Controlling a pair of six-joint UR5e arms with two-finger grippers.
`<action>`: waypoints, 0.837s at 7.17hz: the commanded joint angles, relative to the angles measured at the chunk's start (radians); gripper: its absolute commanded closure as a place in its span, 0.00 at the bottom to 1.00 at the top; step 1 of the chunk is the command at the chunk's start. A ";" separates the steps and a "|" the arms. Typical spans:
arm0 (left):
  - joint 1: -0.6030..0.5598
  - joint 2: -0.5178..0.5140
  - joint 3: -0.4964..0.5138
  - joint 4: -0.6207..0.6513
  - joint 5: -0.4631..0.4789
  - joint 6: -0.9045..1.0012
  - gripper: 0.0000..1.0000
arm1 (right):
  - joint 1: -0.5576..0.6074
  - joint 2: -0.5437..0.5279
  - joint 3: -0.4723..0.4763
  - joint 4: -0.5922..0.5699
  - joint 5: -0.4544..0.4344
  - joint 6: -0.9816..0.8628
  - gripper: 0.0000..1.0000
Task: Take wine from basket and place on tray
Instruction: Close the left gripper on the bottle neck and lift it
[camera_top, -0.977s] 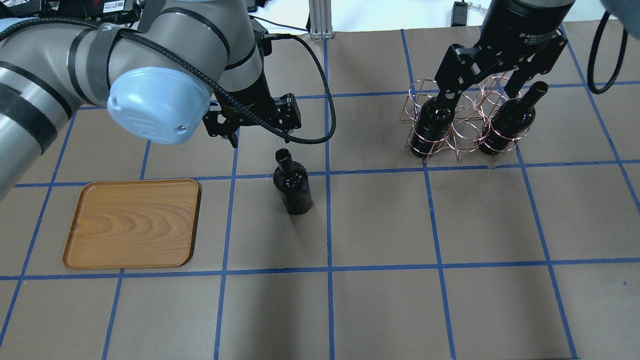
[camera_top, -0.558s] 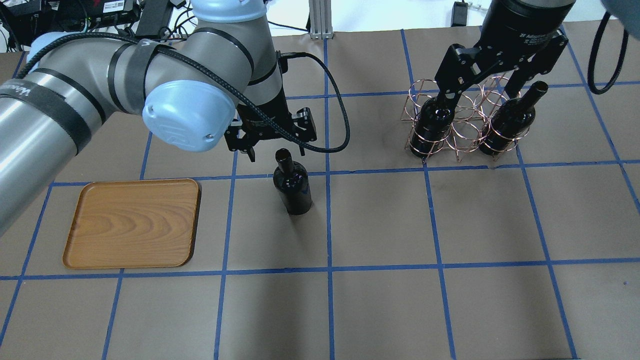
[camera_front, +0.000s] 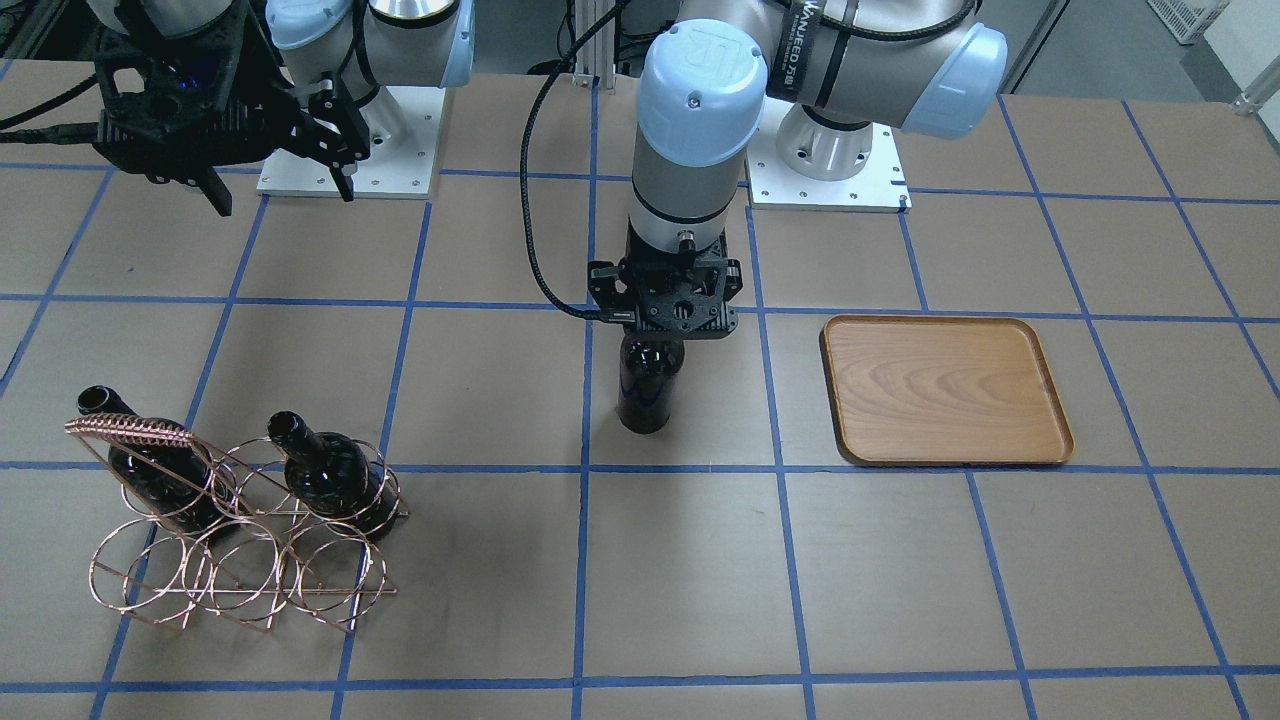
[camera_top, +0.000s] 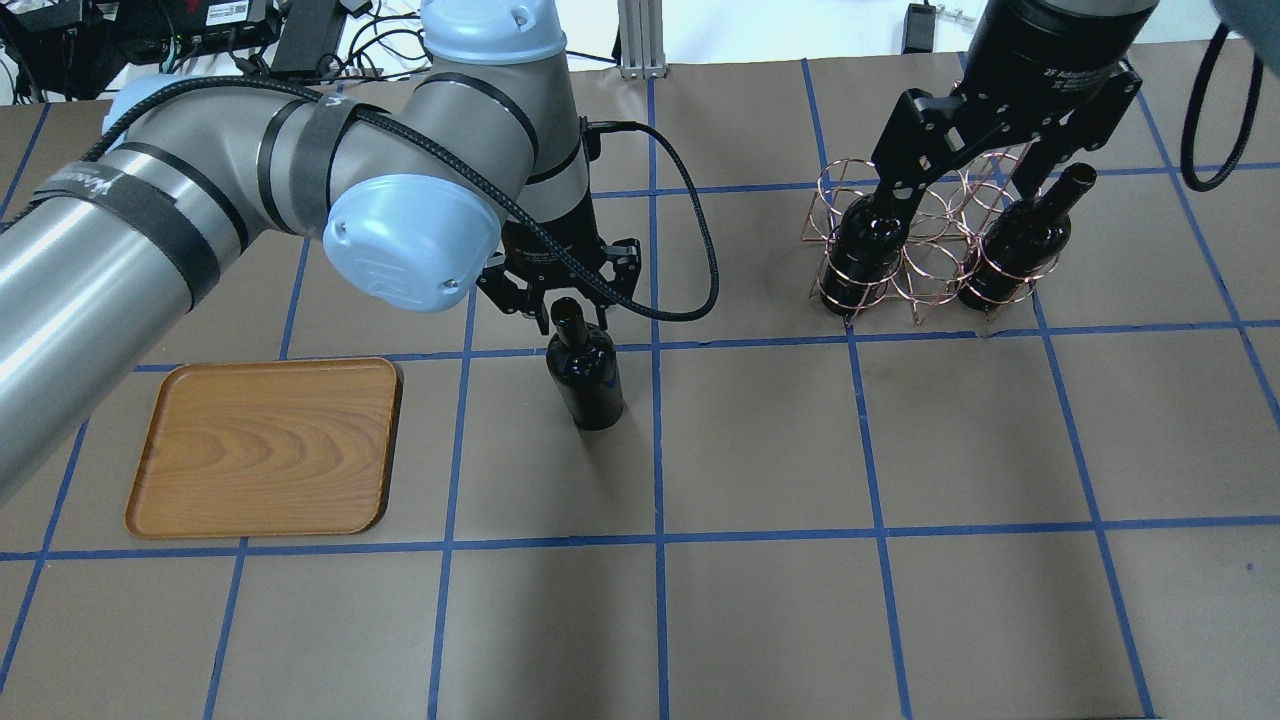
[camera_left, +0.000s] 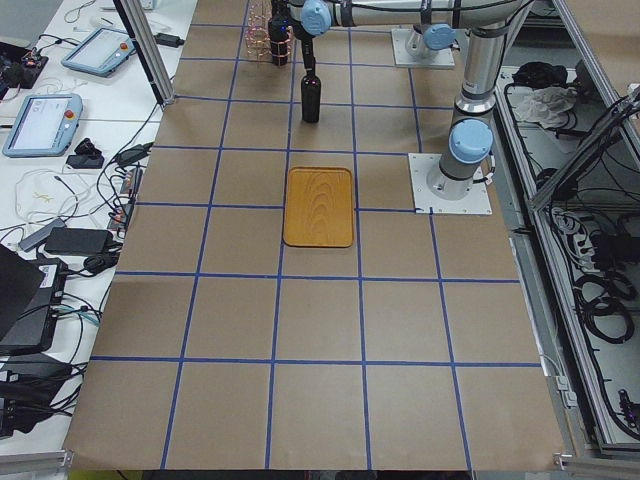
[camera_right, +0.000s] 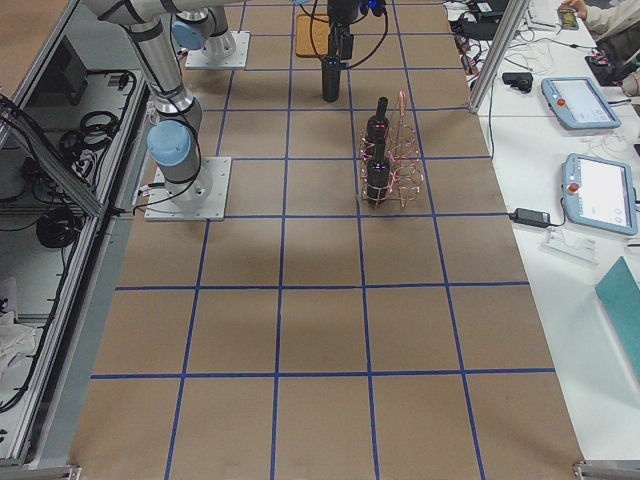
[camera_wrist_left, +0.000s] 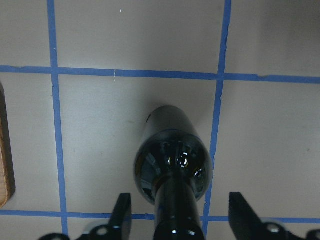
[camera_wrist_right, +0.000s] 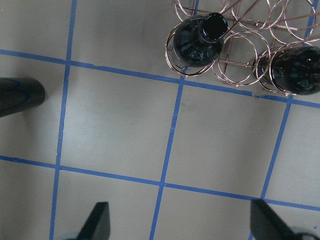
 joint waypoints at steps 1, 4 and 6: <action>0.007 0.017 0.002 -0.010 0.007 0.035 0.96 | 0.000 -0.001 0.005 -0.002 0.000 -0.001 0.00; 0.120 0.088 0.016 -0.066 0.035 0.232 1.00 | 0.000 0.000 0.005 -0.002 0.000 -0.001 0.00; 0.284 0.143 -0.009 -0.095 0.061 0.471 1.00 | 0.000 -0.001 0.005 0.001 0.000 0.000 0.00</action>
